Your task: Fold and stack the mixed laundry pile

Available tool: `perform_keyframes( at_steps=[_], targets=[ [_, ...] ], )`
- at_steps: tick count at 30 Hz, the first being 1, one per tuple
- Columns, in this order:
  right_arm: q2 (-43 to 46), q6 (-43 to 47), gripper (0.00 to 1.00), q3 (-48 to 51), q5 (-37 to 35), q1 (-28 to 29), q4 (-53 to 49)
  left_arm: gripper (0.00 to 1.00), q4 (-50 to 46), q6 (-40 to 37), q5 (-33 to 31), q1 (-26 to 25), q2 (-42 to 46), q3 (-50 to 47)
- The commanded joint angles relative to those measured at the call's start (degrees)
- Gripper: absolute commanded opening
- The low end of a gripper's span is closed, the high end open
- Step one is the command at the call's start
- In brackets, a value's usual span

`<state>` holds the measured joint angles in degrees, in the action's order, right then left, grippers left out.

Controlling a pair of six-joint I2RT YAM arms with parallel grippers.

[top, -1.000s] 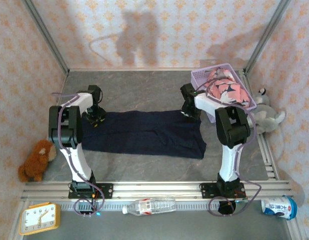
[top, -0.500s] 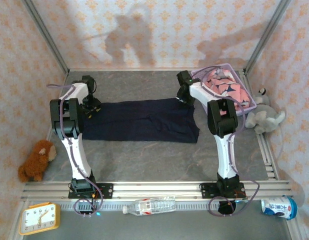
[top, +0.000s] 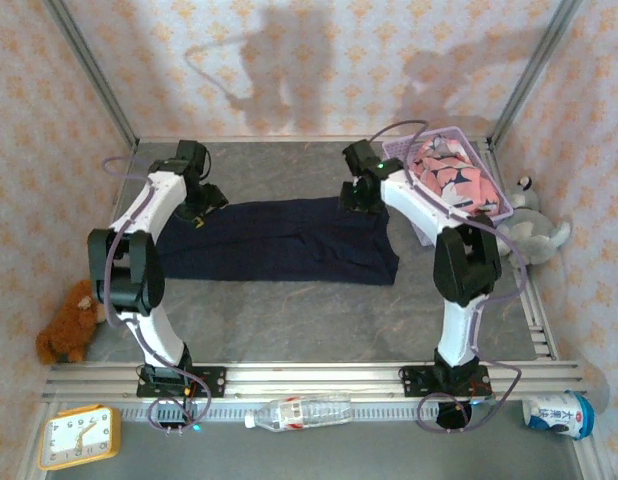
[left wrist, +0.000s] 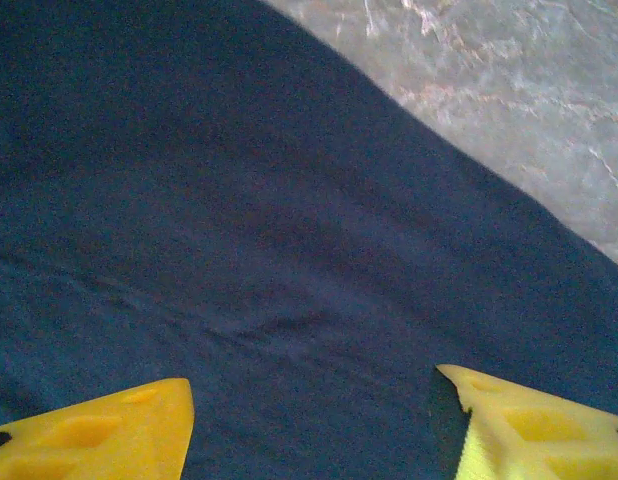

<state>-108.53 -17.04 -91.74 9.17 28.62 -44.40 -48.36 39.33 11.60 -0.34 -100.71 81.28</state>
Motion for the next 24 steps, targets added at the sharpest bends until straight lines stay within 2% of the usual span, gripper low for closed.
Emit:
perform_keyframes(
  at_steps=[1, 5, 10, 18, 20, 24],
  targets=[
    [2.63, 0.21, 0.45, 4.86, 1.92, 5.47, -1.84, 0.64, 3.8, 4.43, 0.09, -0.31, 1.78, -7.19],
    [1.98, -2.87, 0.45, 7.98, 1.61, 10.11, 0.78, 0.64, 6.29, 7.24, -0.49, -1.96, 4.13, -13.57],
    [-2.58, -4.19, 0.42, 5.73, -3.15, 13.57, -0.2, 0.64, 5.47, 6.8, -2.04, -4.4, 4.65, -15.97],
    [-8.83, -5.33, 0.37, 2.45, -4.34, 14.88, -0.13, 0.64, 6.52, 8.05, -2.19, -5.36, 6.16, -19.74],
    [-9.2, -5.6, 0.33, 2.53, -4.32, 14.88, 0.24, 0.64, 6.1, 7.85, -2.6, -5.33, 6.4, -20.01],
    [-9.05, -6.22, 0.13, 2.12, -3.93, 14.88, -0.3, 0.64, 5.3, 7.17, -3.33, -5.37, 6.57, -19.98]
  ],
)
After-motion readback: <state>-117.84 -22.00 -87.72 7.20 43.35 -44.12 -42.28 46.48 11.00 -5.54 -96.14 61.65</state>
